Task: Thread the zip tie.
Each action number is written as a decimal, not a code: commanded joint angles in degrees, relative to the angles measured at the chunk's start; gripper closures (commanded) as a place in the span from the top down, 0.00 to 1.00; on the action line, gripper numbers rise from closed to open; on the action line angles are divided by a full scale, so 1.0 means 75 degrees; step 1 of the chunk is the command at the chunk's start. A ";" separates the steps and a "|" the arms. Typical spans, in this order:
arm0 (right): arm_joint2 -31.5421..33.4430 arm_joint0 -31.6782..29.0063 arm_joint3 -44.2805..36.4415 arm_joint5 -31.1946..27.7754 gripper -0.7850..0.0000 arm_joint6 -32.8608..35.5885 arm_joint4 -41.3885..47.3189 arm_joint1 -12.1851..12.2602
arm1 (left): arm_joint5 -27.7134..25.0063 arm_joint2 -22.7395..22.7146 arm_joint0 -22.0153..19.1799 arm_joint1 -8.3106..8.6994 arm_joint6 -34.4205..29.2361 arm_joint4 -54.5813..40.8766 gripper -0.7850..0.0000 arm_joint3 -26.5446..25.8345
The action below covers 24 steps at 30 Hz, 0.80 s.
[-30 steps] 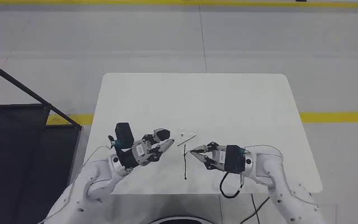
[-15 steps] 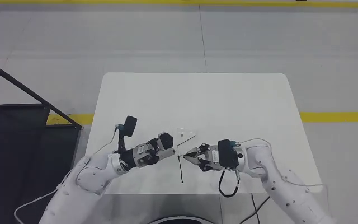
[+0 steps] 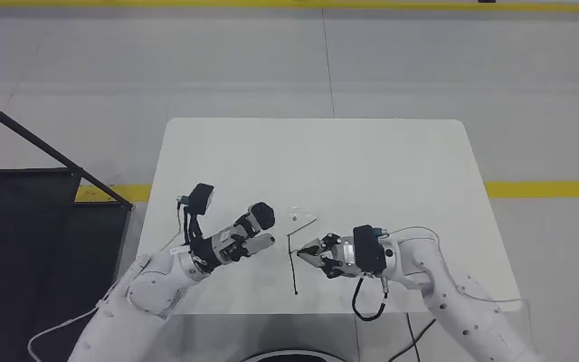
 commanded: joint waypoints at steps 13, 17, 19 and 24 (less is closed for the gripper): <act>-0.1123 0.0974 0.0507 0.0004 0.00 0.0882 0.1549 0.0145 | 0.0458 0.0346 -0.0616 0.0045 -0.2444 -0.2910 0.36 0.0635; -0.1268 0.1105 0.0570 0.0004 0.00 0.0926 0.1761 0.0194 | 0.0487 0.0440 -0.0717 0.0035 -0.2840 -0.3200 0.29 0.0688; -0.1332 0.1156 0.0590 0.0004 0.00 0.0946 0.1829 0.0217 | 0.0470 0.0432 -0.0753 0.0032 -0.2937 -0.3257 0.27 0.0743; -0.1480 0.1272 0.0612 0.0004 0.00 0.1015 0.1959 0.0270 | 0.0475 0.0450 -0.0787 0.0014 -0.3019 -0.3342 0.27 0.0776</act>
